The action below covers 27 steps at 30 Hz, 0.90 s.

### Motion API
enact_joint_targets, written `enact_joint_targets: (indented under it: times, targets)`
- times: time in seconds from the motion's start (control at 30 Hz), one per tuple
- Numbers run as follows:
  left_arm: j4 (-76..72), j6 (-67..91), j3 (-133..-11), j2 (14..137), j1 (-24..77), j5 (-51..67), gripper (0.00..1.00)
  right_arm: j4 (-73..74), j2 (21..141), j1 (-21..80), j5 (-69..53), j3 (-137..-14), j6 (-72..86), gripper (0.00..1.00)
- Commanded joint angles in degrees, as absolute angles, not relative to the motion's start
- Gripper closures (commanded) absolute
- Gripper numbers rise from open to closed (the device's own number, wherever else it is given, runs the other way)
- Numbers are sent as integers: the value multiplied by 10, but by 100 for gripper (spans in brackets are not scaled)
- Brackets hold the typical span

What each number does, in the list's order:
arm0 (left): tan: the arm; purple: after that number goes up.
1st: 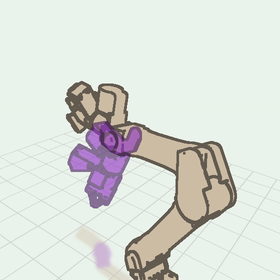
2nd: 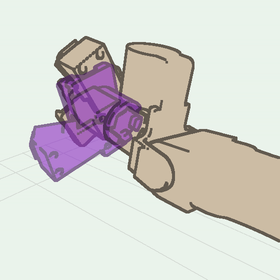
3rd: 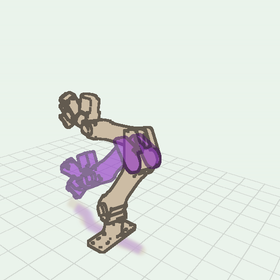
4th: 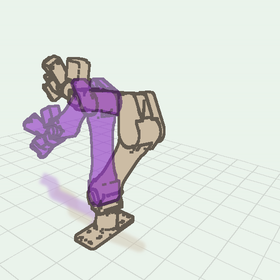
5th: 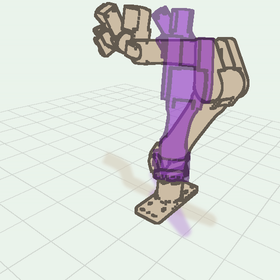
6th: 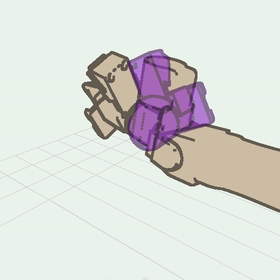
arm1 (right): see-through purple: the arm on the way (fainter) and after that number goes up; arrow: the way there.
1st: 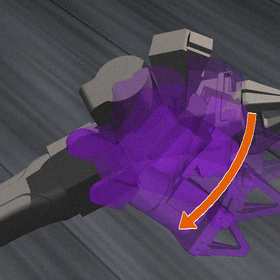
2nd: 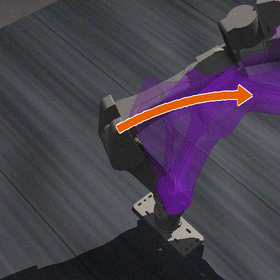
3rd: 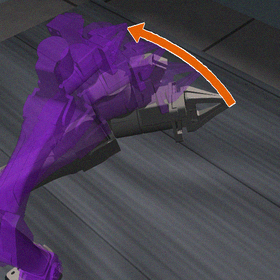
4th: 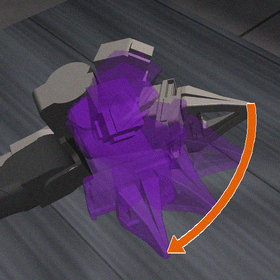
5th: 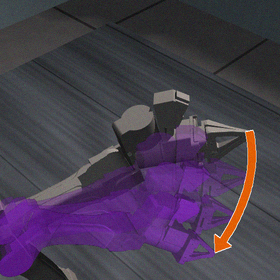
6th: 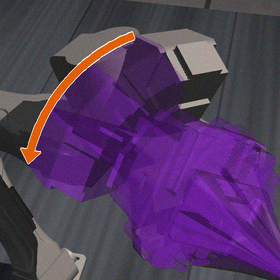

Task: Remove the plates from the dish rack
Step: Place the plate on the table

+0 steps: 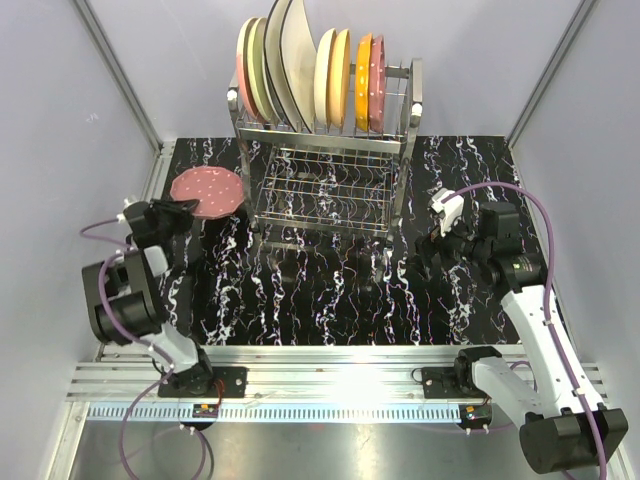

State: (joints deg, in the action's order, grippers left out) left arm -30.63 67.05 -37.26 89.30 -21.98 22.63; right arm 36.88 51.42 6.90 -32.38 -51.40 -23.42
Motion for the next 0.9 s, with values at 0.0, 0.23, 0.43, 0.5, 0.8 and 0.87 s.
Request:
enact_joint_targets:
  times: [0.0, 0.23, 0.43, 0.5, 0.8, 0.87]
  targets:
    - [-454, 681, -460, 932, -202, 217, 100, 357, 515, 63, -321, -515, -248, 0]
    - [-443, 689, -567, 1060, -176, 216, 100, 359, 518, 57, -320, -514, -253, 0]
    - [-403, 693, -677, 1156, -156, 243, 94, 361, 526, 54, -317, -514, -257, 0]
    - [-392, 698, -698, 1173, -152, 243, 91, 360, 527, 52, -317, -513, -257, 0]
    - [-352, 687, -726, 1214, -152, 265, 55, 359, 526, 38, -317, -512, -257, 0]
    - [-341, 672, -722, 1204, -153, 270, 48, 359, 525, 37, -318, -511, -257, 0]
